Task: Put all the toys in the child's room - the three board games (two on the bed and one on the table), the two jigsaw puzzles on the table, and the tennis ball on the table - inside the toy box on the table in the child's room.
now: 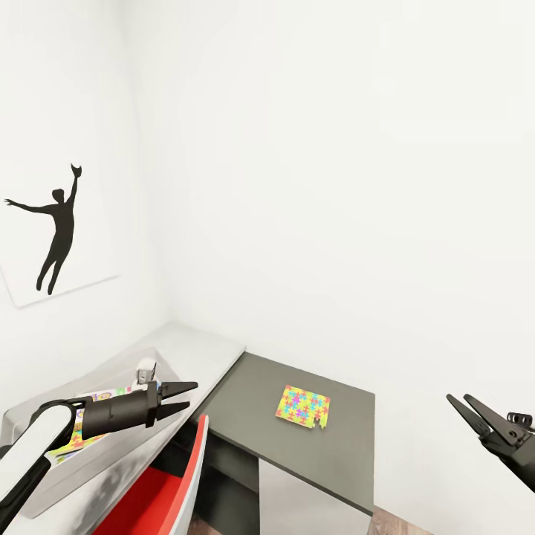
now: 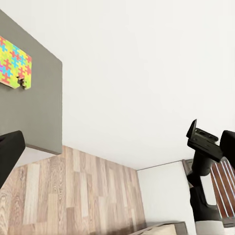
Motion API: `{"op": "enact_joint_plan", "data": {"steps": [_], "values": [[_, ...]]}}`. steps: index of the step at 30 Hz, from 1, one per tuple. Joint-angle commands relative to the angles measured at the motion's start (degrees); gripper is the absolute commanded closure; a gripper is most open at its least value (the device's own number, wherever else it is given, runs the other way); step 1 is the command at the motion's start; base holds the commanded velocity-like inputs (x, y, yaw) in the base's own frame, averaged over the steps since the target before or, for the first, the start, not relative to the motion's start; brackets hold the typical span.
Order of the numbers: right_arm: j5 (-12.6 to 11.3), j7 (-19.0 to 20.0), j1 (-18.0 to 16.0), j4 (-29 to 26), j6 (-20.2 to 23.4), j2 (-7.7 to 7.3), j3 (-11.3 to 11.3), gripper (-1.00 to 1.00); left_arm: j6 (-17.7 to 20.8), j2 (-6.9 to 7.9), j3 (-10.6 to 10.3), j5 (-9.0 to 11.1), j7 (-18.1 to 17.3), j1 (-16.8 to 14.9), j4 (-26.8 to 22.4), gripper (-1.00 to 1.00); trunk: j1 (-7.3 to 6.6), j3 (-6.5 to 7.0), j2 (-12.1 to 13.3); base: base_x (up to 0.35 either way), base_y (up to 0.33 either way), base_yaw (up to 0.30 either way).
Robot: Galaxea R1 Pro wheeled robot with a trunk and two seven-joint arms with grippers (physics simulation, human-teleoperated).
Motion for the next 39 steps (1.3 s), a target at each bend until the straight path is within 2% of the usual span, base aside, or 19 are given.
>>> {"op": "enact_joint_plan", "data": {"steps": [1,12,30,39], "values": [[-0.2,0.0,0.0,0.0,0.4,-0.01,0.0,-1.00,0.0,0.04,-0.1,-0.5,-0.6,0.0,0.0,-1.00,0.02,-0.02,0.0,0.000,0.000,0.000],[-0.5,0.1,0.0,0.0,0.4,-0.06,-0.1,-1.00,0.0,0.04,-0.1,-0.5,-0.6,0.0,0.0,-1.00,0.02,0.51,0.0,-0.012,-0.014,-0.117],[-0.3,0.0,0.0,1.2,0.4,-0.04,0.0,-1.00,0.0,0.04,-0.1,-0.5,-0.6,0.0,0.0,-1.00,0.02,1.65,0.0,-0.115,-0.220,-0.216],[-0.3,0.2,0.0,1.0,0.4,0.32,-0.1,-1.00,0.0,0.04,-0.1,-0.5,-0.6,0.0,0.0,-1.00,0.02,1.77,0.0,-0.010,-0.094,-0.051]]}}
